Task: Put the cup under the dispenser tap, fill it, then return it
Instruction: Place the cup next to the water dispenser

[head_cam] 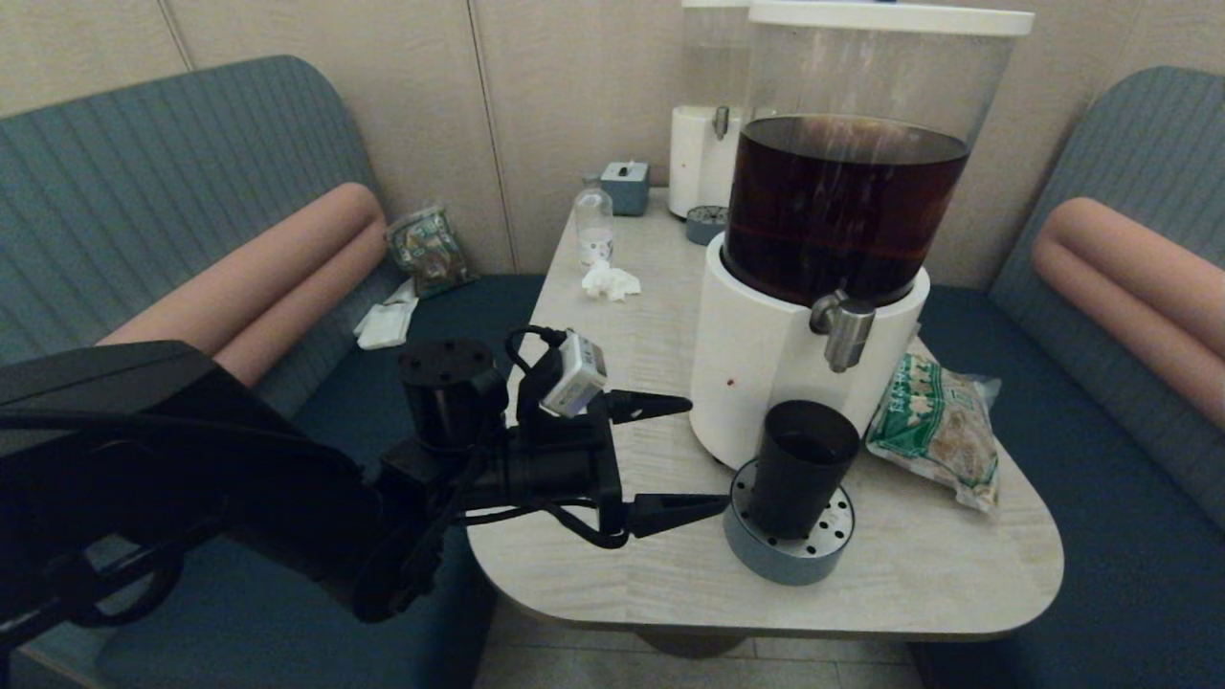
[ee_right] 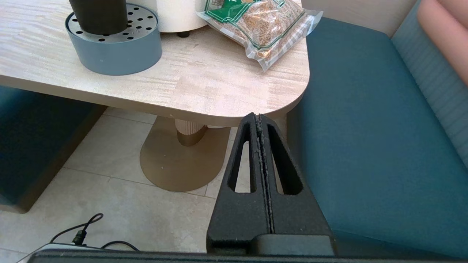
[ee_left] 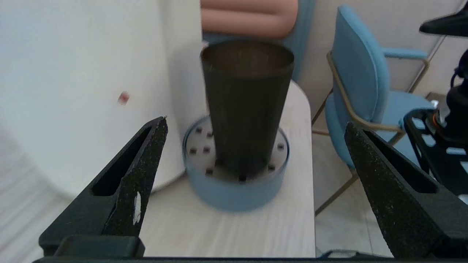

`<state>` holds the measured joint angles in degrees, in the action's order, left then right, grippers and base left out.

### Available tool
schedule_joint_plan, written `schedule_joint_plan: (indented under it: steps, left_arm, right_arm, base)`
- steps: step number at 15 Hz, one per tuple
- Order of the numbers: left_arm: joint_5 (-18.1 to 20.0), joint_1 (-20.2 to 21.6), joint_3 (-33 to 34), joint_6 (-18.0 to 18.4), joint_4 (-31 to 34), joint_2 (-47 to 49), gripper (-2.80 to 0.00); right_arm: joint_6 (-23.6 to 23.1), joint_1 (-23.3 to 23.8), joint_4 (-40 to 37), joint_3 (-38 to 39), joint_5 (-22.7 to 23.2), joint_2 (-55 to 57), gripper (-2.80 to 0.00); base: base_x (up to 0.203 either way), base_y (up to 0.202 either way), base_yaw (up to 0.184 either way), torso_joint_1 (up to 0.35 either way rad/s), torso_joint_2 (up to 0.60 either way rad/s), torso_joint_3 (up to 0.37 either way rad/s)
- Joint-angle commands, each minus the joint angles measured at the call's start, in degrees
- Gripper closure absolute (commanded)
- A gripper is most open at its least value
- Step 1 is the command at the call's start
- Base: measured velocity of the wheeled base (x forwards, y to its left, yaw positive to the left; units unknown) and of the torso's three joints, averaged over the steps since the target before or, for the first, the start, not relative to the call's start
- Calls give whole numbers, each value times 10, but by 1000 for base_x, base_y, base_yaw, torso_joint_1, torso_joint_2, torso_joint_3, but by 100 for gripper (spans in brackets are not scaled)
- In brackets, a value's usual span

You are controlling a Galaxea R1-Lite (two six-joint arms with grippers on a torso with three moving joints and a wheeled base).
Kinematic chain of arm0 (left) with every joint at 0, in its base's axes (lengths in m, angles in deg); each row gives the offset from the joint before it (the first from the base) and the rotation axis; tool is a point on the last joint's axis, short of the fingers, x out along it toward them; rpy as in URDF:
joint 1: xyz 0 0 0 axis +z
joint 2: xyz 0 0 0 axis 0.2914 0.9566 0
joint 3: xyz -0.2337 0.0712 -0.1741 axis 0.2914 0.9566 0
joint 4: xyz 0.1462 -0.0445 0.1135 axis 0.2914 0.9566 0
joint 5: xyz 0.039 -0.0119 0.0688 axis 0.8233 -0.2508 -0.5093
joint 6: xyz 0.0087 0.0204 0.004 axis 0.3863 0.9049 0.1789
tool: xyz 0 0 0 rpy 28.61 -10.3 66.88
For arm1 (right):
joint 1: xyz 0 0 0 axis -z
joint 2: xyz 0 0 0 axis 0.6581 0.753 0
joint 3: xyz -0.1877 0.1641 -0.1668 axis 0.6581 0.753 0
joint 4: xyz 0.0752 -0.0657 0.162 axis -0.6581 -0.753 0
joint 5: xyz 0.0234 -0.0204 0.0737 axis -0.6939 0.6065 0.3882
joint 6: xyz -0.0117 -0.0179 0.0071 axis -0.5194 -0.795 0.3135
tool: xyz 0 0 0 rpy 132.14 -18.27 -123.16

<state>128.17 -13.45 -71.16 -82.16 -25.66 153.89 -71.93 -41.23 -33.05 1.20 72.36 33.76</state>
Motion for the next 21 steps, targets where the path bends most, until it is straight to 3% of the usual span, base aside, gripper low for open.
schedule_joint_plan:
  steps: [1, 10, 21]
  left_arm:
    - [-17, -22, -33, -4, -6, 27, -280]
    - [-43, -52, -72, -14, -6, 70, -280]
    - [-48, -81, -145, -25, -11, 143, -280]
  right_arm:
    - [0, 0, 0, 0, 0, -1, 0]
    - [0, 0, 0, 0, 0, -1, 0]
    - [0, 0, 0, 0, 0, -1, 0]
  base:
    - [0, 0, 0, 0, 0, 0]
    - [0, 0, 0, 0, 0, 0]
    - [0, 0, 0, 0, 0, 0]
